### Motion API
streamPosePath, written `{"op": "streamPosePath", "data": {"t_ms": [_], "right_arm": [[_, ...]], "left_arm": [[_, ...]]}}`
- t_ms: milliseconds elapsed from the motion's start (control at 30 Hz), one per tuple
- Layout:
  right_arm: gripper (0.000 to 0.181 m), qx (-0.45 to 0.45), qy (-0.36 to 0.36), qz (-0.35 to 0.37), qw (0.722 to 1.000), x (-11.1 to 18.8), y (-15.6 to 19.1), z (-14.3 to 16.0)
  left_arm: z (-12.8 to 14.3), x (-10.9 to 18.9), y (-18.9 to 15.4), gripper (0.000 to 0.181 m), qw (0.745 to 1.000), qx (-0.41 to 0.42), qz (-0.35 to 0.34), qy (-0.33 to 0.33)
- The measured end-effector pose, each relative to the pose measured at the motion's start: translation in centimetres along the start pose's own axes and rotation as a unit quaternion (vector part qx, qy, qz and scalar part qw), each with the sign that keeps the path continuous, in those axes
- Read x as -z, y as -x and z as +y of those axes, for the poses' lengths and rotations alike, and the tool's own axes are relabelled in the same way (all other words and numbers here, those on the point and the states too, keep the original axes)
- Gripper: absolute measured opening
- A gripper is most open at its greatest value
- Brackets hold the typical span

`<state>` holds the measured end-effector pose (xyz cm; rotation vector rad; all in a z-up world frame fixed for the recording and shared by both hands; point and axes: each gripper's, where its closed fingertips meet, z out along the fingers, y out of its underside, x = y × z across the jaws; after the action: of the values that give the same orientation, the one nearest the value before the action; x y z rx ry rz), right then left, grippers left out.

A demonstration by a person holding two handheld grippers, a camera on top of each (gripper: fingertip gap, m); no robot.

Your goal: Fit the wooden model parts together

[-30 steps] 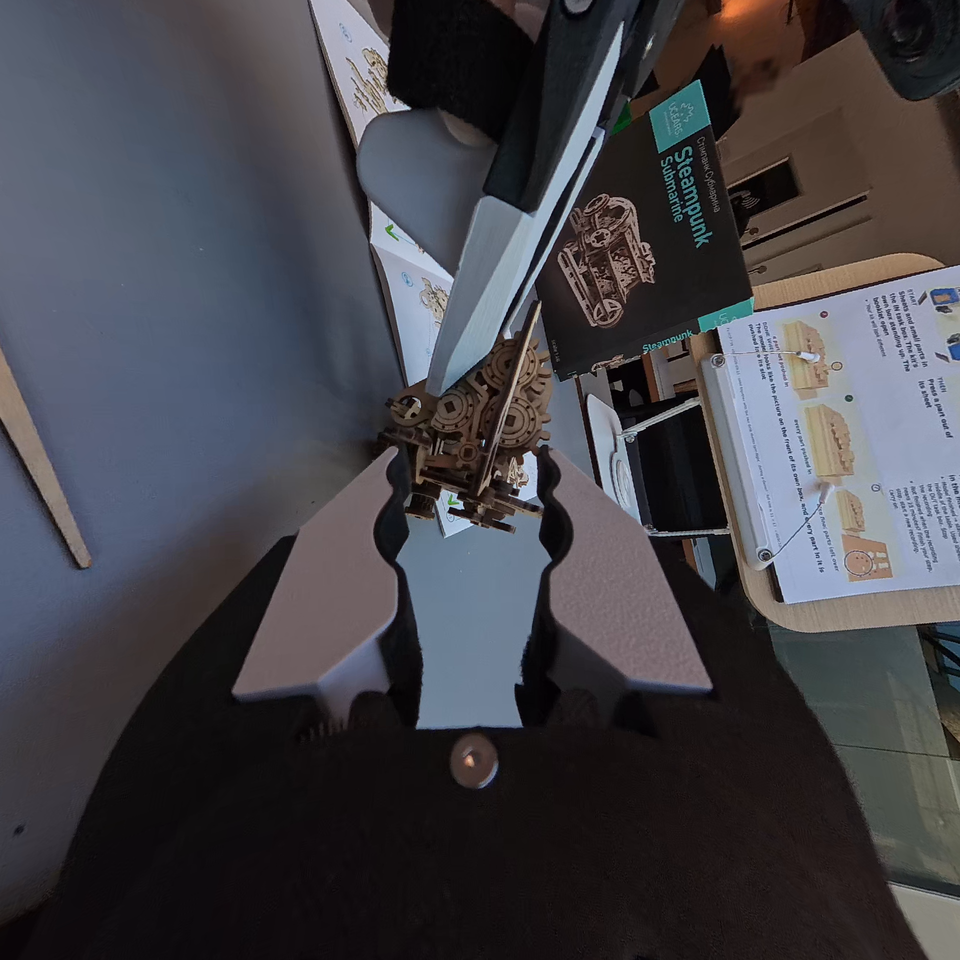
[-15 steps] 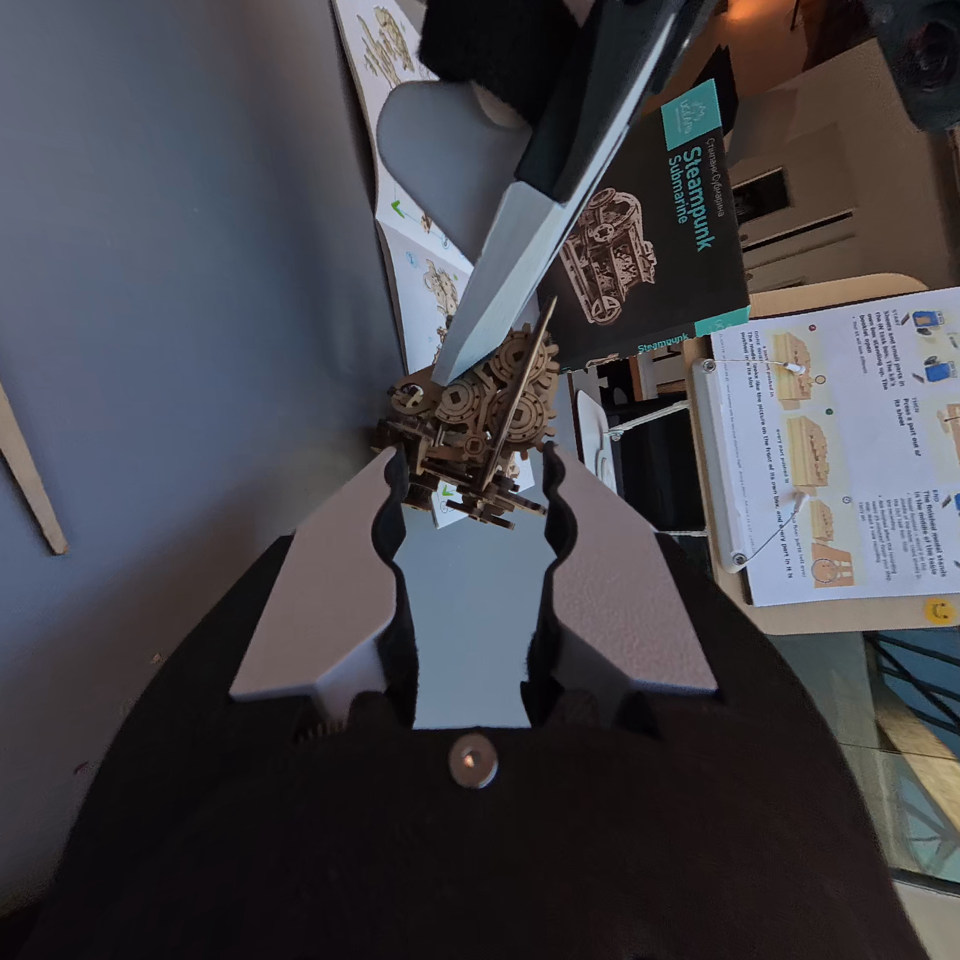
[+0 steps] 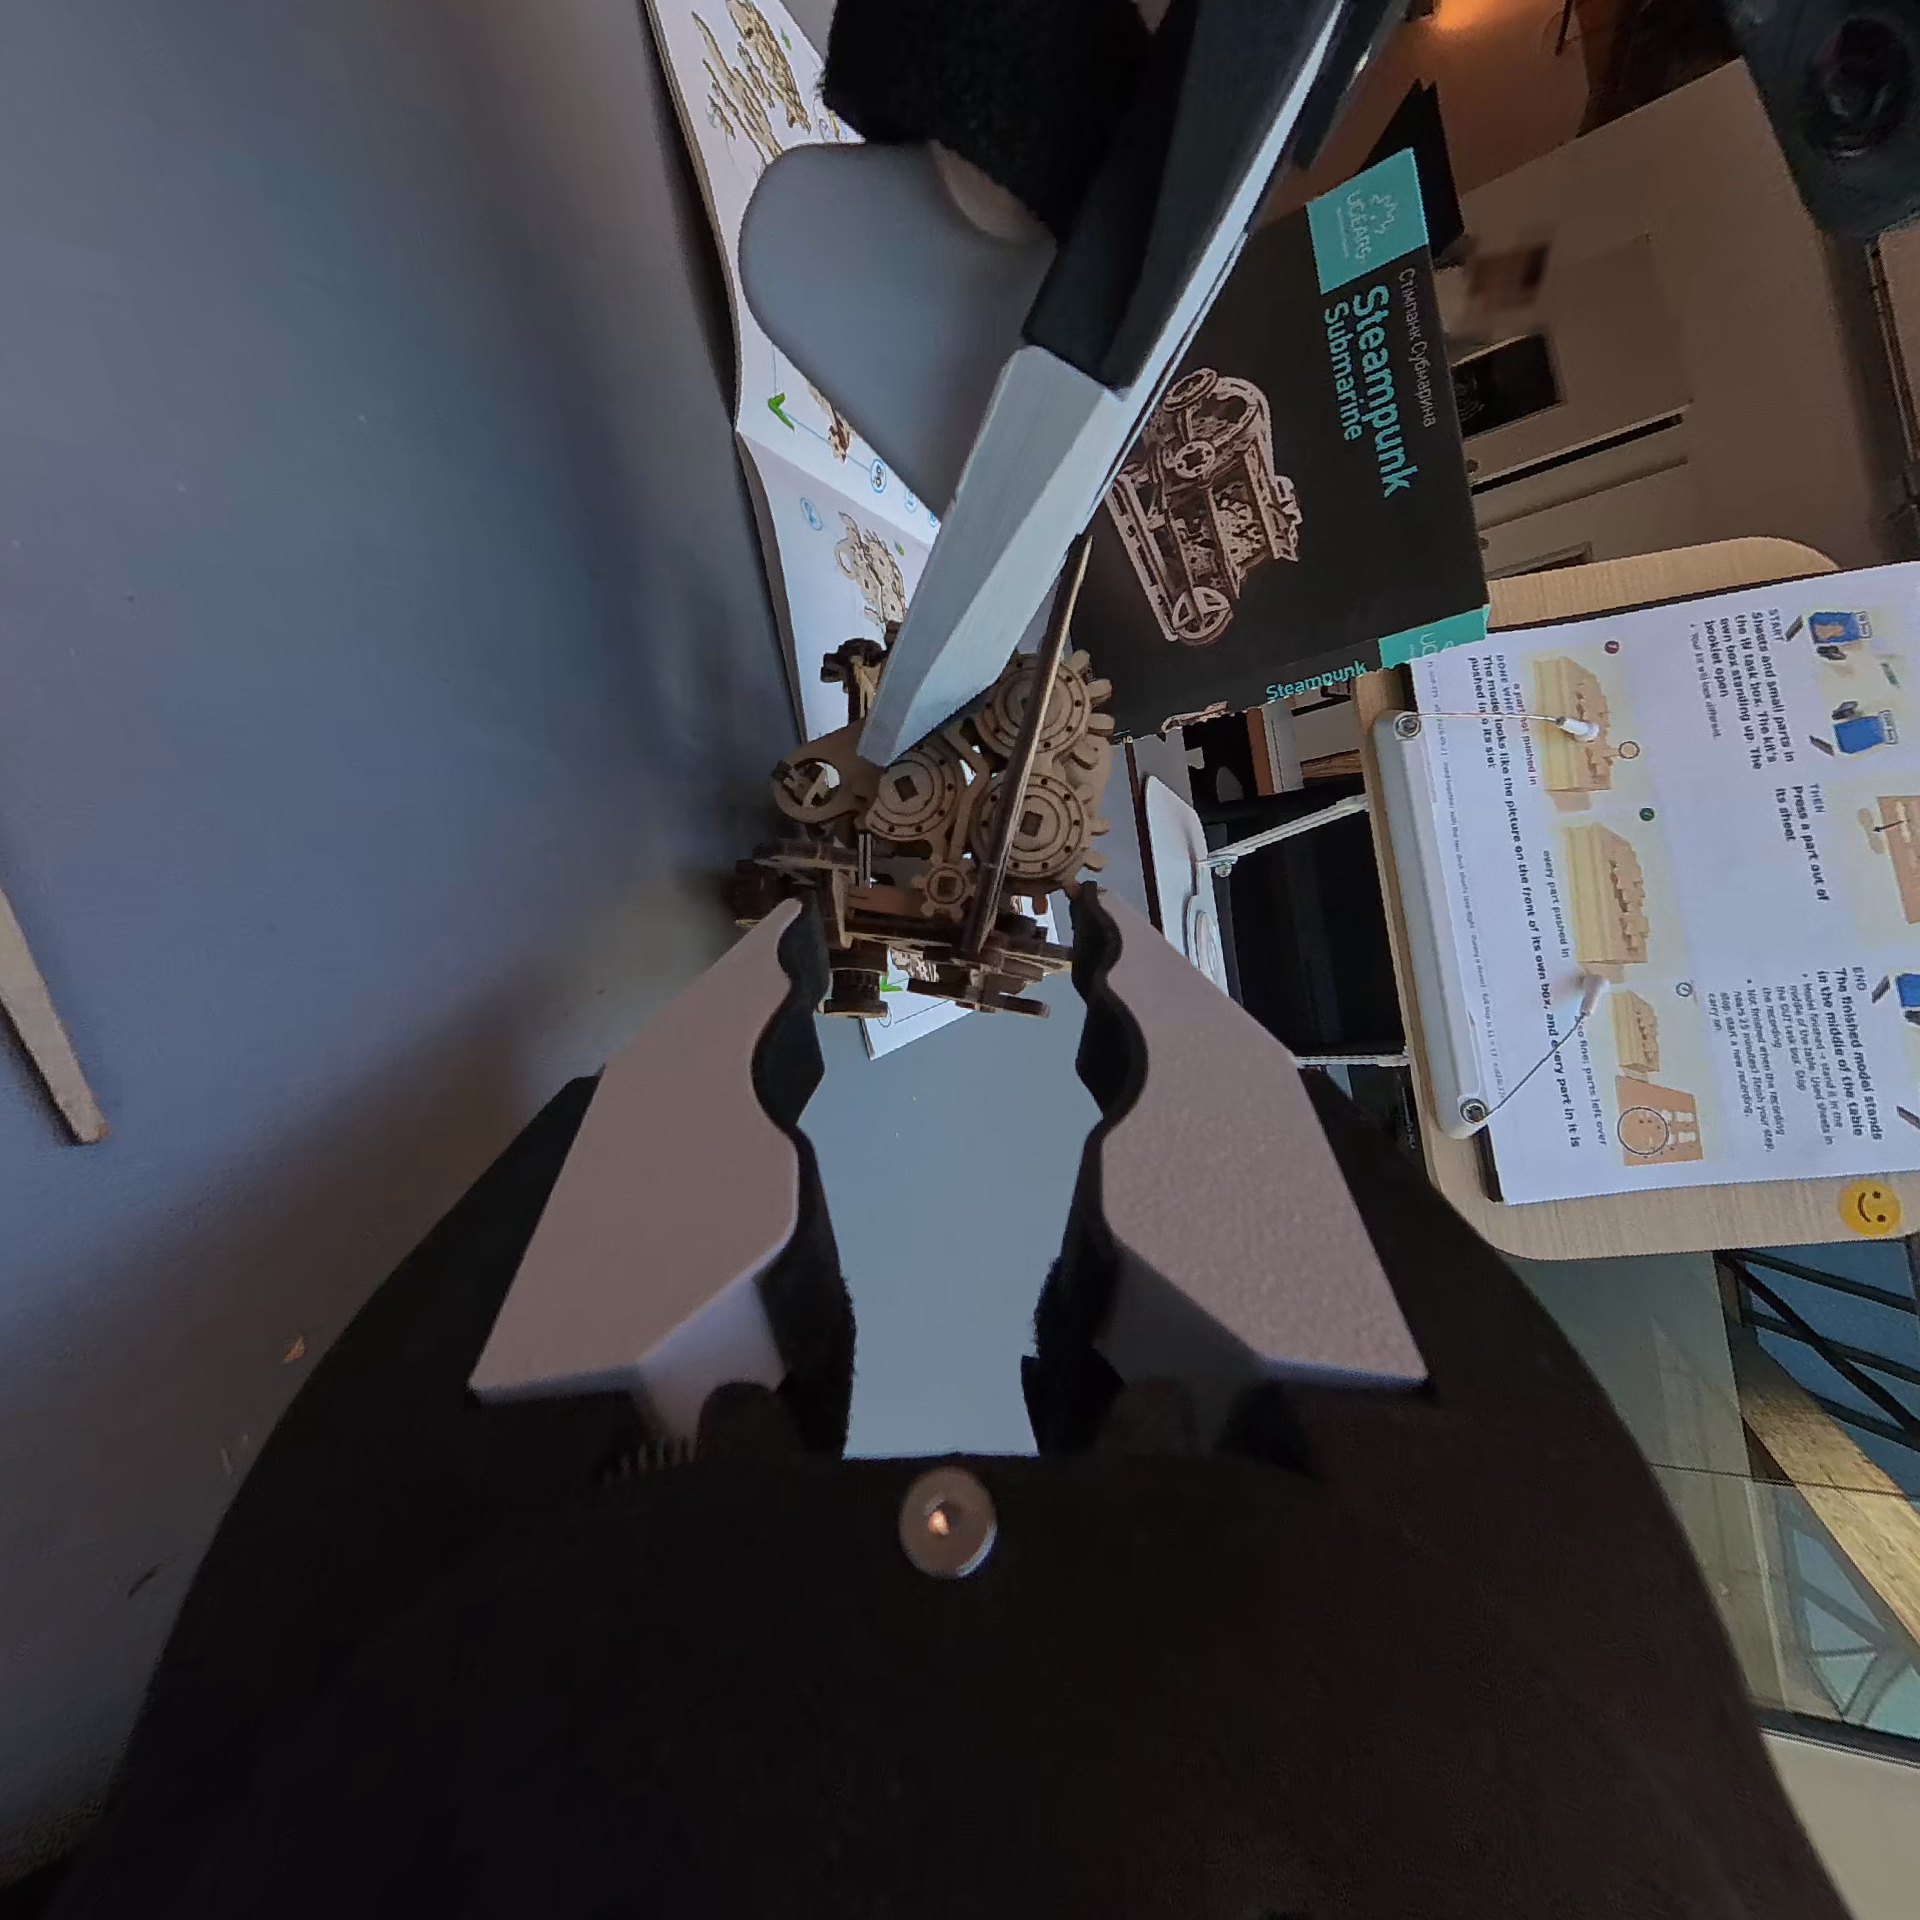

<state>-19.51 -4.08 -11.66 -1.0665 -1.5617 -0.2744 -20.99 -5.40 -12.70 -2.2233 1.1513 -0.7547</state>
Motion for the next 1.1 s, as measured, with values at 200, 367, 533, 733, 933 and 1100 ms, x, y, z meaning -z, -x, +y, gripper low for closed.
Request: {"op": "streamPosePath", "data": {"t_ms": [200, 367, 533, 733, 933, 1100], "right_arm": [[0.046, 0.001, 0.000, -0.002, 1.000, -0.01, 0.00, 0.02], [0.046, -0.009, -0.004, -0.004, 1.000, -0.02, 0.08, 0.03], [0.048, -0.008, 0.002, -0.005, 1.000, -0.12, 0.01, -0.04], [0.046, -0.018, 0.001, -0.006, 1.000, -0.11, -0.08, 0.13], [0.035, -0.032, -0.002, -0.016, 0.999, -0.04, 0.05, 0.26], [0.033, -0.025, -0.003, -0.019, 0.999, -0.02, 0.22, 0.44]], "left_arm": [[-0.01, -0.02, 0.04, 0.018, 1.000, 0.001, -0.001, -0.004], [-0.01, -0.04, 0.07, 0.018, 1.000, 0.003, -0.003, -0.016], [-0.07, -0.14, 0.15, 0.018, 1.000, 0.006, -0.004, -0.023], [-0.20, -0.21, 0.19, 0.018, 1.000, 0.006, -0.007, -0.029], [-0.15, -0.33, 0.18, 0.018, 0.999, 0.016, -0.001, -0.045], [-0.25, -0.39, 0.27, 0.018, 0.998, 0.038, 0.017, -0.055]]}}
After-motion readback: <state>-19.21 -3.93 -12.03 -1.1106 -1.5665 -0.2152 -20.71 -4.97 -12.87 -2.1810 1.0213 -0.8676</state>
